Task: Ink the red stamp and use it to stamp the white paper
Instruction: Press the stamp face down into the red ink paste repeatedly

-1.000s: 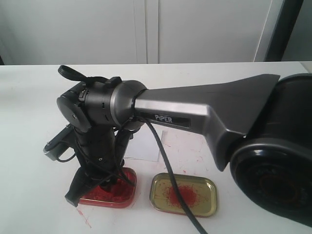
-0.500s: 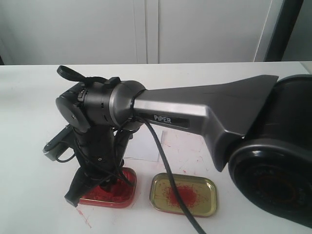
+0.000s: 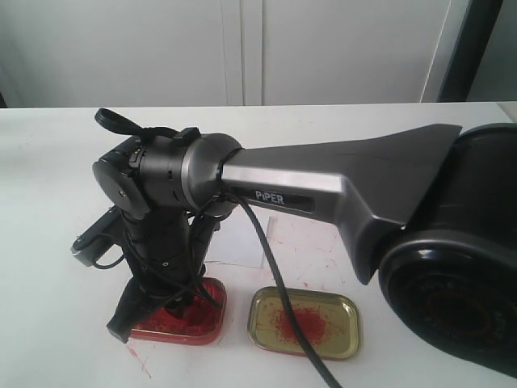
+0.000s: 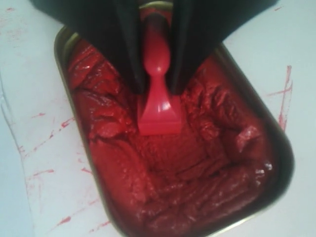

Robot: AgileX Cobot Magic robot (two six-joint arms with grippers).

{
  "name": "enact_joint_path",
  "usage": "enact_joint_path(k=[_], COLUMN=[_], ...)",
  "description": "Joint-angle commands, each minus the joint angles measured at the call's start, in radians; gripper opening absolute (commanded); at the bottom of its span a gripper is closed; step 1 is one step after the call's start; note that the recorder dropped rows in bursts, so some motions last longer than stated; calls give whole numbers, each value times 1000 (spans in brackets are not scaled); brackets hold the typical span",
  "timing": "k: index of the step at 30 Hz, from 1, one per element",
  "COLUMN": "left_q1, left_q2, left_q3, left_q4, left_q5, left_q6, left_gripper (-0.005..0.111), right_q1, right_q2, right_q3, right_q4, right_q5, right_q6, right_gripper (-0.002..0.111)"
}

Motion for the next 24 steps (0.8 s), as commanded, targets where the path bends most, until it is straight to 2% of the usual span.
enact_joint_path(k=[1,24], left_q1=[4,4], left_q2=[-3,-3], left_q3=[7,7], left_q4=[-11,-11], left_q5=[1,1], left_q6=[0,0], left_gripper=[0,0], right_q1=[3,3], right_q2=[63,-42], right_q3=[37,36], right_q4=[26,83], right_q5=[-39,-75], right_q6=[17,23], right_gripper=[0,0])
